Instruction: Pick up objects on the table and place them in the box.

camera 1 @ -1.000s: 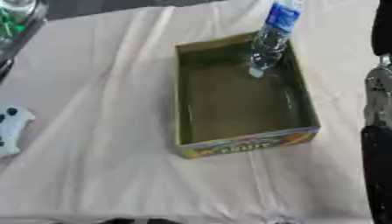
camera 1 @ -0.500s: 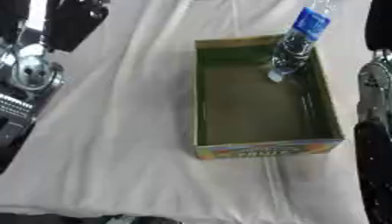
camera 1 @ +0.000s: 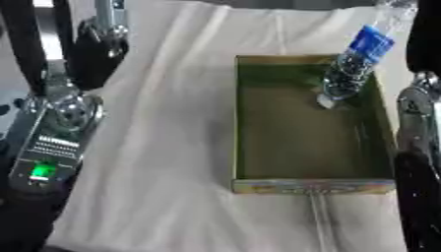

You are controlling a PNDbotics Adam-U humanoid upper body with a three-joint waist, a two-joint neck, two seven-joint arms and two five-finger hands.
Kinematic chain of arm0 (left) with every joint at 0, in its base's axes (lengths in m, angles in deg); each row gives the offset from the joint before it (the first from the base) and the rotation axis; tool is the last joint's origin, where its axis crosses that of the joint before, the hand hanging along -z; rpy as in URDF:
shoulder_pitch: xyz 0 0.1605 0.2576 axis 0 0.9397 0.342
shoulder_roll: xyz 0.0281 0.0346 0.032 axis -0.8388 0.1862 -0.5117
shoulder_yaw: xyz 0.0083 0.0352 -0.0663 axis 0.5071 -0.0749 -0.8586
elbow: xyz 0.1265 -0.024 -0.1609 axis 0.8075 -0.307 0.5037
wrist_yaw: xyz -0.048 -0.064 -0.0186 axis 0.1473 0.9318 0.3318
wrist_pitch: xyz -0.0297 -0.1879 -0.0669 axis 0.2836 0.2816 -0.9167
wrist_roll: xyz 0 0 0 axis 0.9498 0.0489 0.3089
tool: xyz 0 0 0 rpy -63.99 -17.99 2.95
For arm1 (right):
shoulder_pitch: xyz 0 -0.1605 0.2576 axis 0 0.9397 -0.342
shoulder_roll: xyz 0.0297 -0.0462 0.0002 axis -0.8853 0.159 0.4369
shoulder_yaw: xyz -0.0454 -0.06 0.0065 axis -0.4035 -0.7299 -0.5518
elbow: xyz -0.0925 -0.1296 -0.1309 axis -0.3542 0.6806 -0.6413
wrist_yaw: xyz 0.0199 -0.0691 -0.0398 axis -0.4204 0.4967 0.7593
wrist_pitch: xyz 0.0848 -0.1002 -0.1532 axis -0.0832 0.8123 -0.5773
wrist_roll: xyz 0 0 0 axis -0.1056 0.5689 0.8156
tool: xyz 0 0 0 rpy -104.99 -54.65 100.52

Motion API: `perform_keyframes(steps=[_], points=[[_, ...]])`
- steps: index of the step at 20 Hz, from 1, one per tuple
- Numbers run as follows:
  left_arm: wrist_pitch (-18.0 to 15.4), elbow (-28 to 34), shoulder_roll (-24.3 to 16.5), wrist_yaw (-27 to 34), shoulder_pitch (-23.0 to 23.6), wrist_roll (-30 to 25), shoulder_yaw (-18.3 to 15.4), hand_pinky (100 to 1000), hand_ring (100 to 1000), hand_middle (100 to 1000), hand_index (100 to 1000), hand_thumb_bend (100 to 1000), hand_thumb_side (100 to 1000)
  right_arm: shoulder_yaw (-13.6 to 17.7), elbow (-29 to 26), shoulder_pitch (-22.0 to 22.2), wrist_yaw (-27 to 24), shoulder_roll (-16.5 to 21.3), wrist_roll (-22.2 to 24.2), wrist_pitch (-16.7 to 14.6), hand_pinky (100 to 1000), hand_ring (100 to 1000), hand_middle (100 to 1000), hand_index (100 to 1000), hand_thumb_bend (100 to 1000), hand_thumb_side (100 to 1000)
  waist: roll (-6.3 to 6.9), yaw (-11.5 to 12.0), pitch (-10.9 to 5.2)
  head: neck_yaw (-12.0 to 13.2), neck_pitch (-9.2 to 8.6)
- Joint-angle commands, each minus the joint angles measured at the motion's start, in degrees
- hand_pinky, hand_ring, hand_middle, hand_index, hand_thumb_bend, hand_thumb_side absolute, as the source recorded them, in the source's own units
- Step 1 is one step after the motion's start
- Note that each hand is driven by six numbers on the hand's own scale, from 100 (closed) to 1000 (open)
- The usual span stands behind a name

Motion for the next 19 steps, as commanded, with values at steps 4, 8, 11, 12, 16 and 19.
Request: perform_keyframes(steps=[4, 8, 11, 12, 16, 19], points=[[-0.4, 1.0, 1.3, -1.4, 0.1, 1.5, 0.4, 811, 850, 1000, 963, 168, 1000, -0.2, -1.1, -1.0, 0.7, -0.2, -0.1, -0.6, 808, 966, 911, 938, 100, 1000, -0.4, 0.1, -0.56, 0.9, -1.95], [-0.4, 1.0, 1.6, -1.6, 0.3, 1.5, 0.5, 810, 848, 1000, 961, 163, 1000, -0.1, -1.1, -1.0, 0.7, -0.2, -0.1, -0.7, 808, 966, 912, 939, 100, 1000, -0.6, 0.0, -0.48, 1.1, -1.83], [-0.4, 1.0, 1.7, -1.6, 0.5, 1.4, 0.6, 806, 843, 1000, 958, 160, 1000, -0.1, -1.1, -1.0, 0.7, -0.3, -0.2, -0.7, 808, 965, 912, 938, 100, 1000, -0.58, 0.0, -0.49, 1.1, -1.78], [-0.4, 1.0, 1.8, -1.6, 0.6, 1.3, 0.6, 803, 841, 1000, 957, 158, 1000, -0.1, -1.2, -1.0, 0.7, -0.3, -0.2, -0.7, 807, 965, 913, 938, 100, 1000, -0.55, 0.0, -0.5, 1.1, -1.83], [-0.8, 1.0, 2.0, -1.6, 0.8, 1.3, 0.7, 801, 839, 1000, 954, 156, 1000, -0.2, -1.4, -1.0, 0.4, -0.4, -0.1, -0.7, 806, 963, 913, 937, 100, 1000, -0.45, -0.1, -0.56, 0.9, -1.88], [-1.0, 1.0, 2.1, -1.5, 0.9, 1.3, 0.7, 799, 838, 1000, 952, 154, 1000, -0.2, -1.5, -1.0, 0.3, -0.4, 0.0, -0.6, 806, 963, 913, 938, 100, 1000, -0.38, -0.1, -0.62, 0.9, -1.79]])
